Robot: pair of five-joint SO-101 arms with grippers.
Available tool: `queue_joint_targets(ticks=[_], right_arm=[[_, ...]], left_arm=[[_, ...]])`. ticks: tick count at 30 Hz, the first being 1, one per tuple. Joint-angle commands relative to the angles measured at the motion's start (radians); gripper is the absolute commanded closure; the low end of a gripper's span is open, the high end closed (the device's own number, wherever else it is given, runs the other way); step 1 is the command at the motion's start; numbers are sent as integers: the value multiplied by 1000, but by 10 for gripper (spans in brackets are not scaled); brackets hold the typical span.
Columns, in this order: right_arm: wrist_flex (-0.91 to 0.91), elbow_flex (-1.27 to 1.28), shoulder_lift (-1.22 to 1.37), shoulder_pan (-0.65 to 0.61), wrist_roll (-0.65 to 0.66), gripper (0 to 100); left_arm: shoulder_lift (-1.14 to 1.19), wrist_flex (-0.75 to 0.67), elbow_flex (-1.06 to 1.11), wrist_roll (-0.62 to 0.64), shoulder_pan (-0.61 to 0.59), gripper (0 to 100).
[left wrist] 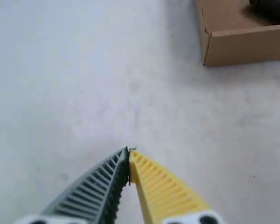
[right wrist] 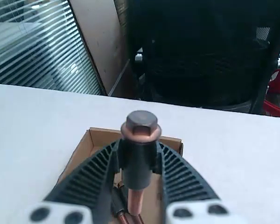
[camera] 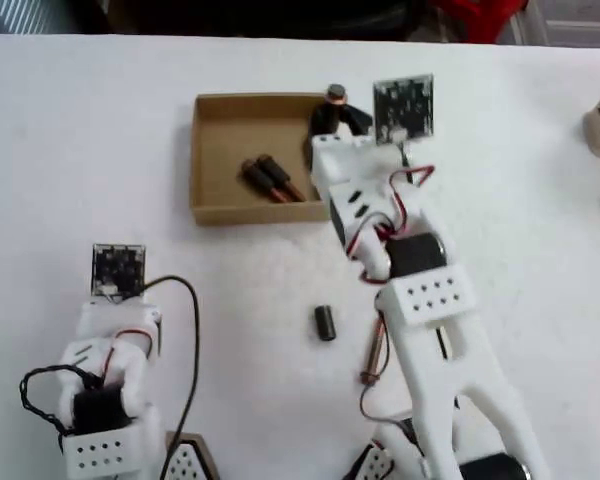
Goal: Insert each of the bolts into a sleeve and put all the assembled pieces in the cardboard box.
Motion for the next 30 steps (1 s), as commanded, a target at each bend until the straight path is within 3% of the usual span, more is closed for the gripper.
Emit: queue_joint_targets(ticks=[1,12,15,18,30], right_arm=[[124,-262,120,4,-3,978],[476,-764,644,-2,0,978],[519,-822,754,-5,83,978],[519,-850,845,-7,150,978],[317,-878,1052,-13,160,978]], left_arm=[[-8,6,-2,-9,-7,978],[-8,6,-2,-11,-7,978],[-8,6,-2,-11,-7,977],[-8,6,-2,-11,-7,977],[-8,6,-2,-11,-7,977]])
